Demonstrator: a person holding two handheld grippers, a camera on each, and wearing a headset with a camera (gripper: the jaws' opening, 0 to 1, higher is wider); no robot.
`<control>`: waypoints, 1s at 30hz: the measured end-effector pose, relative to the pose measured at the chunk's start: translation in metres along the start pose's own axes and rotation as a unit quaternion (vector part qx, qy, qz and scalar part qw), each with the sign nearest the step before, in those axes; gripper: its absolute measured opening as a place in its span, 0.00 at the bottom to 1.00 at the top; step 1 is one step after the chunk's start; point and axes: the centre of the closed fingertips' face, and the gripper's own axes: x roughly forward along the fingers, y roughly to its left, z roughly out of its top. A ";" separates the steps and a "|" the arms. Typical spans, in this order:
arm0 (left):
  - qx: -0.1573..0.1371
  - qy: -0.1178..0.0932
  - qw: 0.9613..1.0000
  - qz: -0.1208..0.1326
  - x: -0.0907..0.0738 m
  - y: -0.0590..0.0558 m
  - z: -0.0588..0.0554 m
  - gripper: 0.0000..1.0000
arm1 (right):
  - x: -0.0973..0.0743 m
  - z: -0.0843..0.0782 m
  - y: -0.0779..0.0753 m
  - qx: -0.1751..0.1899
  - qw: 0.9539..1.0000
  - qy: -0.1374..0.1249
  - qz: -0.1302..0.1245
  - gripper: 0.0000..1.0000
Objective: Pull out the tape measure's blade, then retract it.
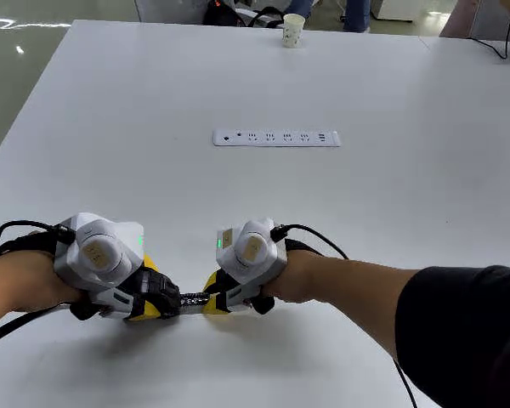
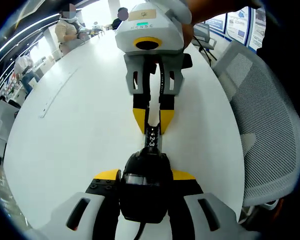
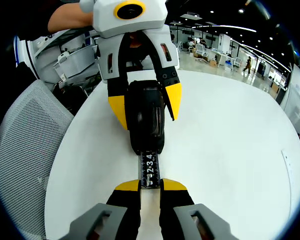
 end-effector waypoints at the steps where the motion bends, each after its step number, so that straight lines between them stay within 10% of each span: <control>1: 0.000 0.000 1.000 0.000 0.000 0.000 0.000 0.31 | -0.001 0.000 0.001 -0.001 1.000 0.001 0.000 0.10; 30: -0.001 0.000 1.000 0.000 0.001 0.000 0.001 0.32 | -0.018 -0.023 -0.003 0.010 1.000 0.015 -0.006 0.09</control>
